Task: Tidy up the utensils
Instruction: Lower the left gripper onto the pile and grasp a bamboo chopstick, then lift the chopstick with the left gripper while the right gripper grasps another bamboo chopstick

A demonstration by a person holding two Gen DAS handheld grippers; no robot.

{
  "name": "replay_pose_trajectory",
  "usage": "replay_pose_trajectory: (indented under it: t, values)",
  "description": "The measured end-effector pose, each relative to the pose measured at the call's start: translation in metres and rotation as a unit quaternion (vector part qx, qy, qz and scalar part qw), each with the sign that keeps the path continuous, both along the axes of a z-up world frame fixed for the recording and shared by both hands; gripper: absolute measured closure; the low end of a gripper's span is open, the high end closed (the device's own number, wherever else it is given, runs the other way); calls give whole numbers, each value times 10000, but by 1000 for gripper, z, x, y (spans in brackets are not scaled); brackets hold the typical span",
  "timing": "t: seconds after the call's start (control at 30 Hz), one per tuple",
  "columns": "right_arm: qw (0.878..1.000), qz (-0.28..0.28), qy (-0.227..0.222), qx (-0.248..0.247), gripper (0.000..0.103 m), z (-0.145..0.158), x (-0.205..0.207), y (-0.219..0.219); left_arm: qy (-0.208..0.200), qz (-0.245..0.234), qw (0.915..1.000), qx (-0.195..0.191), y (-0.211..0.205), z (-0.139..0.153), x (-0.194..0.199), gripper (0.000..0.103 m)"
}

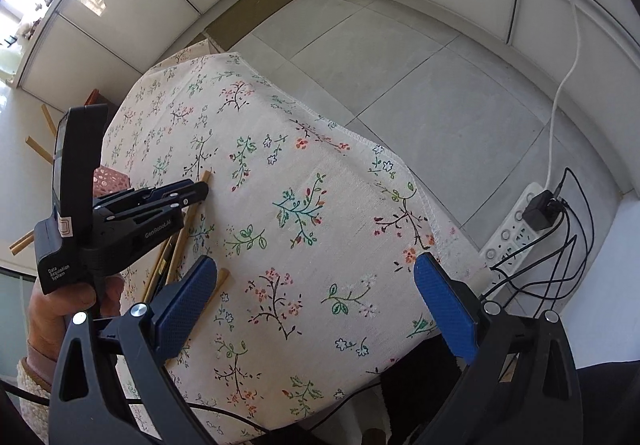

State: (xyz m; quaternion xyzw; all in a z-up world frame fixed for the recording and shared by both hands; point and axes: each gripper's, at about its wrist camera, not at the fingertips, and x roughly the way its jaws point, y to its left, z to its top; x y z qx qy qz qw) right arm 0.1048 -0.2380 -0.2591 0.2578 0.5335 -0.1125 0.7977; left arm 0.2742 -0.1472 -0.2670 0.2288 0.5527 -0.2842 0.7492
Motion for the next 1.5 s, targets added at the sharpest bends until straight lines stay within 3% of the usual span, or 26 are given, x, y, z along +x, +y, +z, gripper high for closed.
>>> replay_pose_trajectory:
  t: [0.03,0.23,0.37,0.6,0.8,1.0,1.1,1.13,1.27,1.5]
  values:
    - [10000,48,22,-36,7,-1,1,3,-42,-7,10000,-17,0,0,-1,96]
    - [9990,285,280,191,7,-10,9,24,-264,-46,9996,-99,8,12,-13,97]
    - [9982,219,438,353,7,-19,18,35,-503,-12,9983,-279,34,45,-35,97]
    - [9920,-274,929,808,8,-39,31,60,-1316,313,9892,-560,103,120,-80,97]
    - [9886,-662,1302,366,23,-50,53,96,-1958,856,9731,-860,161,166,-111,97]
    - [9789,-958,1669,-682,43,-55,71,134,-2504,1341,9500,-1299,200,198,-136,97]
    - [9804,-964,1459,-905,62,-53,72,148,-2615,1434,9432,-1464,208,206,-139,97]
    - [9809,-930,1425,-939,74,-53,74,151,-2642,1452,9420,-1477,208,207,-140,97]
    - [9855,-875,1271,-708,93,-51,76,143,-2709,1527,9378,-1542,213,211,-142,97]
    - [9956,-577,738,-83,96,-44,71,121,-2706,1674,9329,-1687,219,216,-144,97]
